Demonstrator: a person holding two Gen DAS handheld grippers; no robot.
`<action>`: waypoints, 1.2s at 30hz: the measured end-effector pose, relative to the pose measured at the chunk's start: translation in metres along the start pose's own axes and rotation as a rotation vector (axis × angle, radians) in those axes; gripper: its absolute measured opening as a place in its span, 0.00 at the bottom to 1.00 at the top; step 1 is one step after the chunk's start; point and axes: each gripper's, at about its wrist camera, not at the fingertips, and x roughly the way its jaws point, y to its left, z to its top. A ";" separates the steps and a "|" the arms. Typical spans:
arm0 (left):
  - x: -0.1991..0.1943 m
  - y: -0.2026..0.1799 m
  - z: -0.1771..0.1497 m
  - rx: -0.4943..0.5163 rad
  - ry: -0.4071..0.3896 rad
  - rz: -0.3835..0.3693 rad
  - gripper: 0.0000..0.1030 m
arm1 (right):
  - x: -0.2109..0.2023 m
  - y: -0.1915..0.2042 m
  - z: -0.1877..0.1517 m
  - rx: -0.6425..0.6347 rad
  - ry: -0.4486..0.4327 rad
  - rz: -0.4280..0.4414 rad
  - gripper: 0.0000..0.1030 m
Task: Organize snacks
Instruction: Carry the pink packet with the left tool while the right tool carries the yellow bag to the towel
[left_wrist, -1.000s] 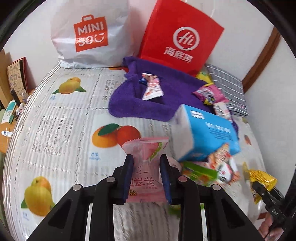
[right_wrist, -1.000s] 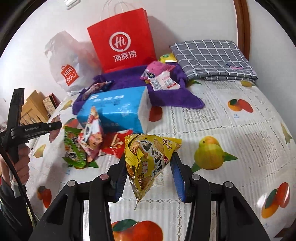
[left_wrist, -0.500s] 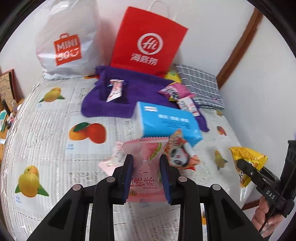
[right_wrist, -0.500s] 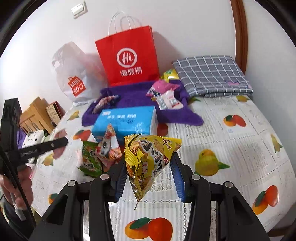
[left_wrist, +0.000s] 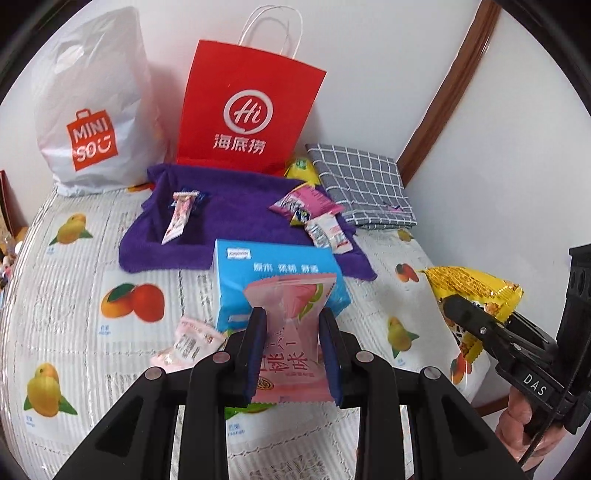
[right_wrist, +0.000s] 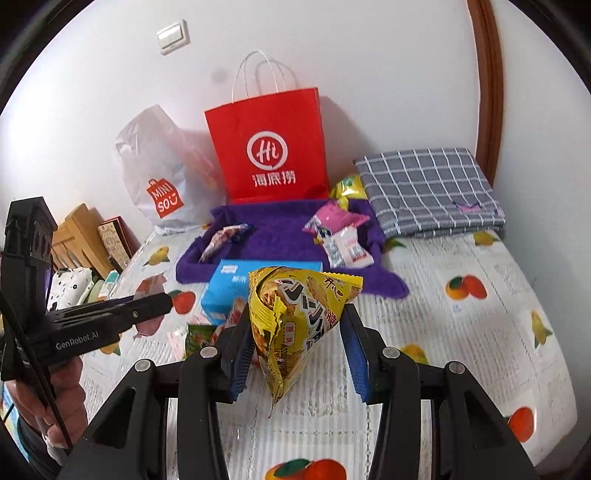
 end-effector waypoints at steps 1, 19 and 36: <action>0.000 -0.001 0.002 0.003 -0.002 0.000 0.27 | 0.001 0.000 0.004 -0.003 -0.005 -0.003 0.43; 0.006 -0.005 0.054 0.044 -0.066 0.062 0.27 | 0.042 0.001 0.064 -0.036 -0.027 -0.022 0.43; 0.038 0.038 0.100 -0.015 -0.061 0.107 0.27 | 0.110 -0.006 0.094 -0.103 0.029 -0.028 0.43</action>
